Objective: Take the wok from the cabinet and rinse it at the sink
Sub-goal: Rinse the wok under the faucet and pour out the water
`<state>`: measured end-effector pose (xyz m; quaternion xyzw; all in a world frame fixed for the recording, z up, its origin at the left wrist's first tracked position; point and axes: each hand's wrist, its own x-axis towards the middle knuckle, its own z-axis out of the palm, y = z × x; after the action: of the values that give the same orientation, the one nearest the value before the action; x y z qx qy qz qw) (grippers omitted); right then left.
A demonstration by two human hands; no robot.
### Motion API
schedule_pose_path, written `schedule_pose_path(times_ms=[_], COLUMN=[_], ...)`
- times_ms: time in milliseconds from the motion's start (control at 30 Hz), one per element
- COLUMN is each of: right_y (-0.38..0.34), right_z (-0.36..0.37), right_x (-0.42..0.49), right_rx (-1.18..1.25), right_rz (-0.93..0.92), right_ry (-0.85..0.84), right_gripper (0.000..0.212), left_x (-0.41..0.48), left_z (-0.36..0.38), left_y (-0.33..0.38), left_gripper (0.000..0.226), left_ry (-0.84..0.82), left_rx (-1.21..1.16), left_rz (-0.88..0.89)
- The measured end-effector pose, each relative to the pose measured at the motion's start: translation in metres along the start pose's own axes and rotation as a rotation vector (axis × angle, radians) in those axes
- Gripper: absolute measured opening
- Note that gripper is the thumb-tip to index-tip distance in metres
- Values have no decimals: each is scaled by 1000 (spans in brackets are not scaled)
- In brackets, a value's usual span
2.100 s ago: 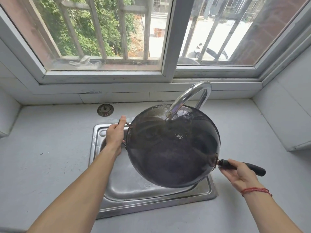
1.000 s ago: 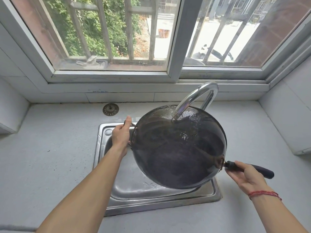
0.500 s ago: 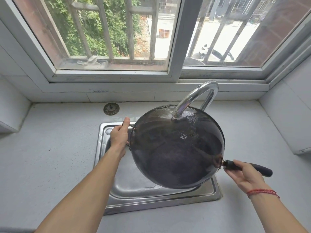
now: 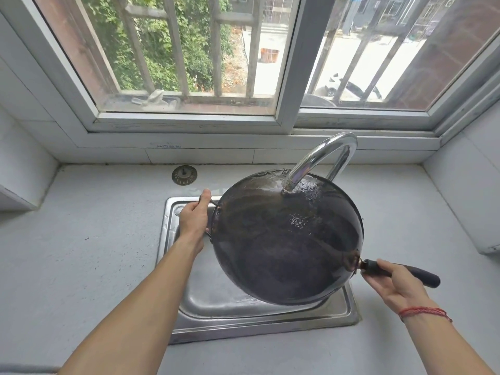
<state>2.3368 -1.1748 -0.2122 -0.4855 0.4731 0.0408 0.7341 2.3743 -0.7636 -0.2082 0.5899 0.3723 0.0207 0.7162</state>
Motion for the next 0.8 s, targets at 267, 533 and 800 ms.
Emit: schedule_pose_path(times_ms=[267, 533, 800], right_y=[-1, 2, 12], right_z=[-2, 12, 33], right_x=[4, 6, 9], right_rx=[-8, -31, -86], right_rz=[8, 3, 34], right_ry=[-13, -39, -82], right_gripper=[5, 3, 39], left_x=[-10, -13, -10], left_z=[4, -11, -36], left_y=[7, 12, 10], left_gripper=[39, 41, 40], left_ry=[33, 65, 121], left_rx=[39, 62, 20], left_rz=[30, 45, 31])
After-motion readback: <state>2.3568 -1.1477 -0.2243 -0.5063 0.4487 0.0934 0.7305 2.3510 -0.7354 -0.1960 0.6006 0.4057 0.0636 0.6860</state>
